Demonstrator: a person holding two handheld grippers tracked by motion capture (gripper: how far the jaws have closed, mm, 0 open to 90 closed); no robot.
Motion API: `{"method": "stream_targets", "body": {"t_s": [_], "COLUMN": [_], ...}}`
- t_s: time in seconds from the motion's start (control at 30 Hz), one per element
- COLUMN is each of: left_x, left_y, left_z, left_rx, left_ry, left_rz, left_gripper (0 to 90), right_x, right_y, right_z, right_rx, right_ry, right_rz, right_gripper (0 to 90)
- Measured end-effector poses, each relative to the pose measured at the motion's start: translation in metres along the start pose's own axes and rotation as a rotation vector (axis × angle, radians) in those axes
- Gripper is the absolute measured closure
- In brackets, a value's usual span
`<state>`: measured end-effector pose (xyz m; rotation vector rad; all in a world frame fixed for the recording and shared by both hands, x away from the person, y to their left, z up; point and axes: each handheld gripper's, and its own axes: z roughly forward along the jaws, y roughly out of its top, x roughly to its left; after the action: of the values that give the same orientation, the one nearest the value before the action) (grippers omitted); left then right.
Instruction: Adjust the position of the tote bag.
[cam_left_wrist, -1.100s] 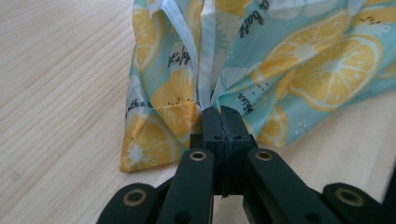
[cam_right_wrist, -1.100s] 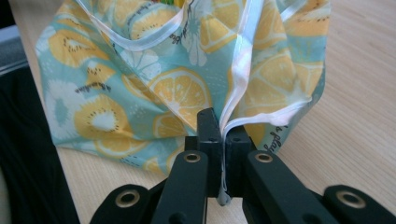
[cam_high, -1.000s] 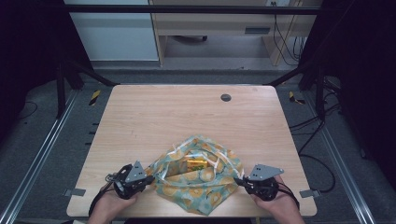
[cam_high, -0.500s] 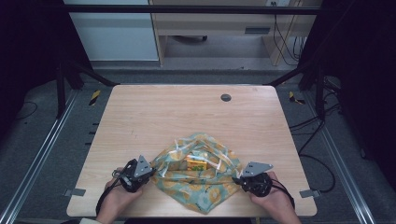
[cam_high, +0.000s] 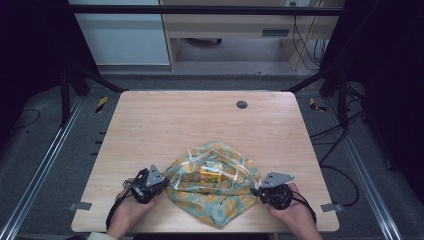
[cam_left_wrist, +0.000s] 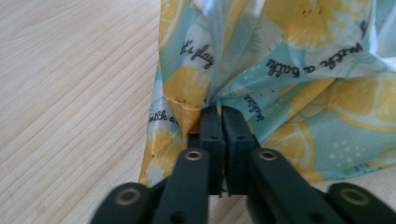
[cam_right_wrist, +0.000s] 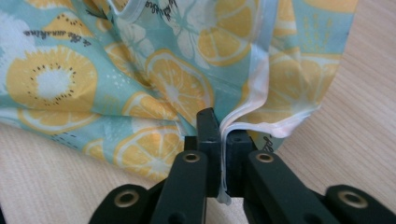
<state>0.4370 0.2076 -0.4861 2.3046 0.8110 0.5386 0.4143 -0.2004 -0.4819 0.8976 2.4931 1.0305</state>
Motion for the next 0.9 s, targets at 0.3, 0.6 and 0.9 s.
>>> {"method": "stream_targets", "body": {"t_s": [0.3, 0.6, 0.9], "left_x": [-0.007, -0.013, -0.010], "left_y": [0.002, 0.029, 0.071], "left_z": [-0.035, -0.060, -0.039], "left_rx": [-0.127, -0.246, -0.190], "left_ry": [0.003, -0.012, 0.000], "left_rz": [-0.035, -0.064, -0.025], "left_gripper": [43.0, 36.4, 32.7], "right_x": [0.003, 0.003, -0.008], "right_y": [-0.001, 0.035, 0.095], "right_z": [-0.029, -0.053, -0.020], "right_rx": [-0.136, -0.236, -0.185], "right_ry": [-0.057, -0.036, -0.029], "right_rz": [0.044, 0.057, 0.004], "right_gripper": [38.8, 30.2, 58.8]}}
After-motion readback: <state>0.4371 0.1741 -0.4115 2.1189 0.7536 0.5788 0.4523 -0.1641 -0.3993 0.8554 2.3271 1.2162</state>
